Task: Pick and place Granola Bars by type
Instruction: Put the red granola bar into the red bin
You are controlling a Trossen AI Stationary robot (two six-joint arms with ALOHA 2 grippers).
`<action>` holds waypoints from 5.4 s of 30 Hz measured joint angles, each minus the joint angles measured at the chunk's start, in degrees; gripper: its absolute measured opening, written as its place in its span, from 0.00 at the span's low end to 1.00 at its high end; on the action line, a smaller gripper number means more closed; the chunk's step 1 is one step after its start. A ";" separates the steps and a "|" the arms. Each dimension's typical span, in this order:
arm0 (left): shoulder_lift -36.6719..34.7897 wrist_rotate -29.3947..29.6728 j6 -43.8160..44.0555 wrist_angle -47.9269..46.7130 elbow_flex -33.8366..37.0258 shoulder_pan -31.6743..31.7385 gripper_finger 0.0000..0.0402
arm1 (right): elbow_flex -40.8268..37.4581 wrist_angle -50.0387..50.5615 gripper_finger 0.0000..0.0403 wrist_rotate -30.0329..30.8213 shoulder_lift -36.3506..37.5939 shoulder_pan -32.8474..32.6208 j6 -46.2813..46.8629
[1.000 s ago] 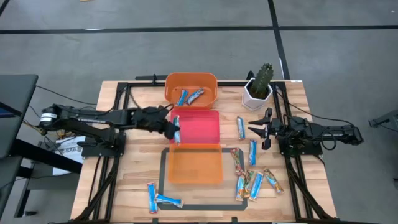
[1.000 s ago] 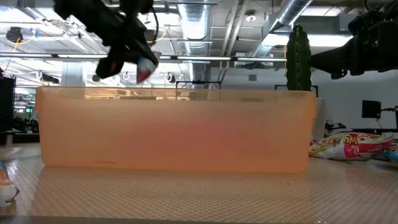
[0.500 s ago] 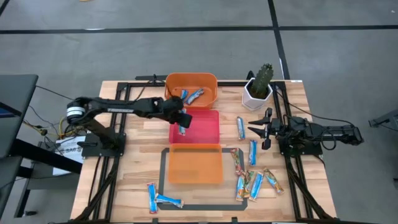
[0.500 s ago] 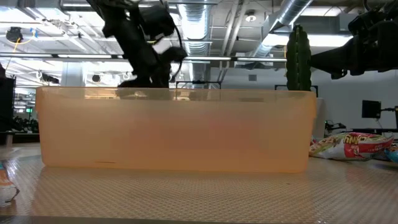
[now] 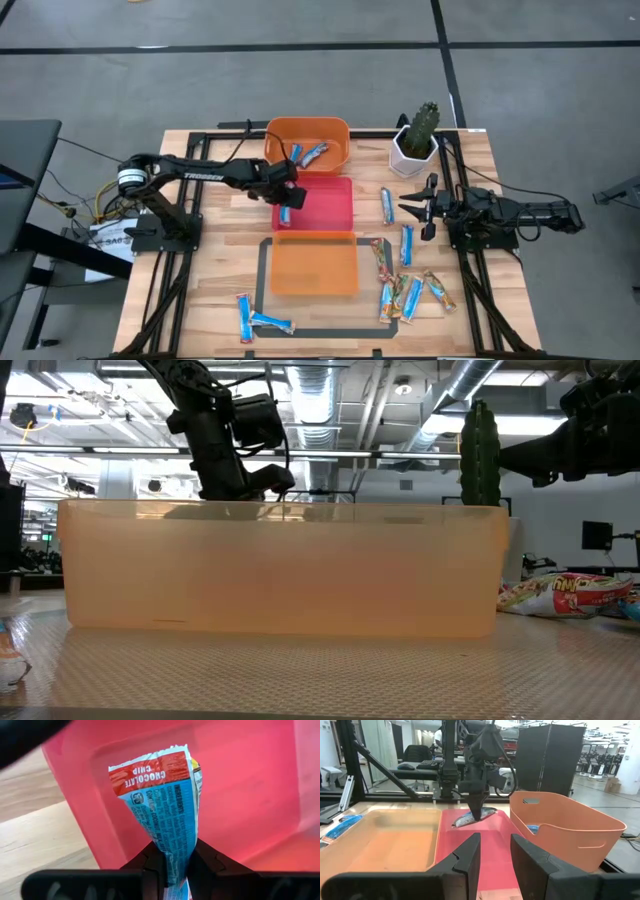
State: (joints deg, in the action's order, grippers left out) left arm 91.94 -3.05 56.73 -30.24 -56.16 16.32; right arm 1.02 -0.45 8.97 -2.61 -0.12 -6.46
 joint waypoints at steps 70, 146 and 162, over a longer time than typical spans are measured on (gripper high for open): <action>-26.34 -3.59 -45.64 -15.54 0.04 -55.04 0.31 | 0.00 0.00 0.25 0.02 0.00 -0.02 0.00; -3.72 7.67 76.68 -9.18 0.07 -66.79 0.31 | 0.00 0.00 0.25 0.02 0.00 -0.01 0.00; -0.39 8.34 75.03 -10.78 0.07 -64.08 0.38 | -0.01 0.00 0.25 0.02 0.00 -0.01 0.00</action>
State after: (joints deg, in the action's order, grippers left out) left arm 91.55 5.29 131.76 -41.01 -56.10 -47.77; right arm 1.01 -0.45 8.99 -2.61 -0.13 -6.46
